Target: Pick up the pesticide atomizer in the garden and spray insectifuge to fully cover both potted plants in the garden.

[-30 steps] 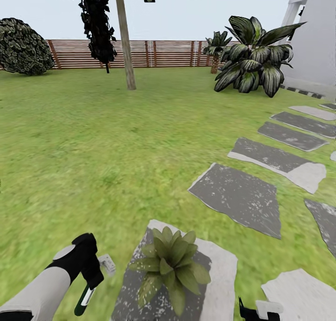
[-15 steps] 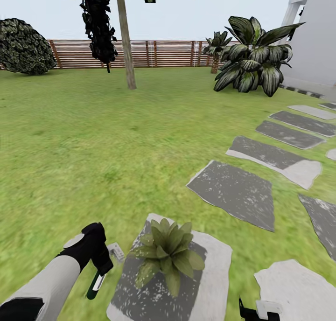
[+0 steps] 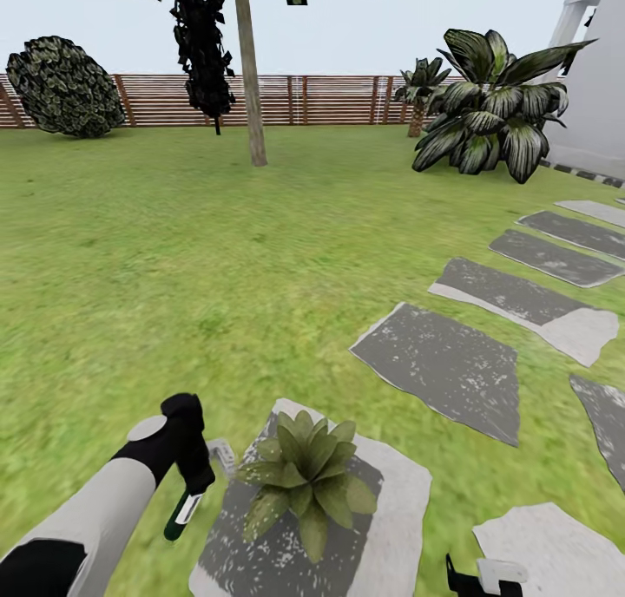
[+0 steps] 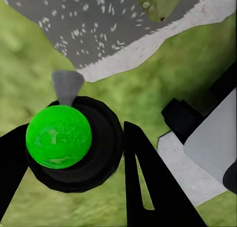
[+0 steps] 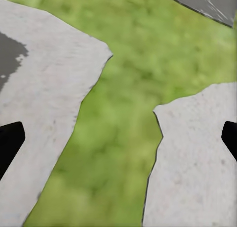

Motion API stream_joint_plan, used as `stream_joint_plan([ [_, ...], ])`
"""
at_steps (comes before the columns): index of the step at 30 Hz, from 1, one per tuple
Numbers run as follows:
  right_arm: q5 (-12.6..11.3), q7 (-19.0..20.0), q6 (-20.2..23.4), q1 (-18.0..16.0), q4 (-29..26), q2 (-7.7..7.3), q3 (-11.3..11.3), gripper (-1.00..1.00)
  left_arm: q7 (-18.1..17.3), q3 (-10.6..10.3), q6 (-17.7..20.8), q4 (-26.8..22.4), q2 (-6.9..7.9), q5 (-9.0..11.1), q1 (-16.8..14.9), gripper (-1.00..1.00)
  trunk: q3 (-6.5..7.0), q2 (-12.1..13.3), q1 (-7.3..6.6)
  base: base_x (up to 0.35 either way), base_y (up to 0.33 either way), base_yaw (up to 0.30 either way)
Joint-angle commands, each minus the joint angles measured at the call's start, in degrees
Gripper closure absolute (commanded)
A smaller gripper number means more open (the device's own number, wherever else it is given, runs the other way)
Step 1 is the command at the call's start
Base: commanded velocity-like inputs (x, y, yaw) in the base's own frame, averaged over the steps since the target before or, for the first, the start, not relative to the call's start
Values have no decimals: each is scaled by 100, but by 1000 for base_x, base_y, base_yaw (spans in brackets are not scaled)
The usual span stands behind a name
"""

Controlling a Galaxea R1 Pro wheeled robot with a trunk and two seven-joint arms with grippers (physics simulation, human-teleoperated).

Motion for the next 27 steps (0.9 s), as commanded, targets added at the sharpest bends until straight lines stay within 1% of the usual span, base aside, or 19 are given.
stream_joint_plan([
  [1, 59, -24, -15, -4, 5, 0, -39, -100, -203, -32, 60, -99, -6, -33, -2, 100, -5, -2, -1, 0, 0, 0],
  [3, 58, -23, -13, -4, 0, -1, -39, -100, -399, -108, 59, -145, -13, -47, -3, 100, -5, -2, -1, 0, 0, 0],
  [4, 57, -23, -14, -4, -3, -1, -39, -100, -457, -205, 59, -157, -10, -50, -3, 100, -5, -2, -1, 0, 0, 0],
  [5, 56, -23, -13, -4, -8, 3, -39, -100, -490, -285, 60, -163, -9, -51, -4, 100, -5, -2, -1, 0, 0, 0],
  [7, 56, -23, -13, -4, -13, 17, -39, -100, -515, -349, 63, -170, -11, -53, -6, 100, -5, -2, -1, 0, 0, 17],
  [14, 56, -23, -14, -4, -21, 33, -37, -100, -524, -372, 77, -418, -18, -45, -31, 100, -5, -2, -1, 4, 0, 225],
  [17, 56, -23, -14, -4, -20, 34, -38, -100, -524, -372, 105, -439, -52, -44, -32, 100, -5, -2, -1, 124, -97, 215],
  [21, 56, -23, -15, -4, -19, 34, -39, -100, -524, -372, 120, -443, -60, -44, -33, 100, -5, -2, -1, 171, -203, 42],
  [27, 56, -23, -15, -4, -13, 34, -39, -100, -524, -372, 122, -447, -60, -44, -33, 100, -5, -2, -1, 26, -268, 2],
])
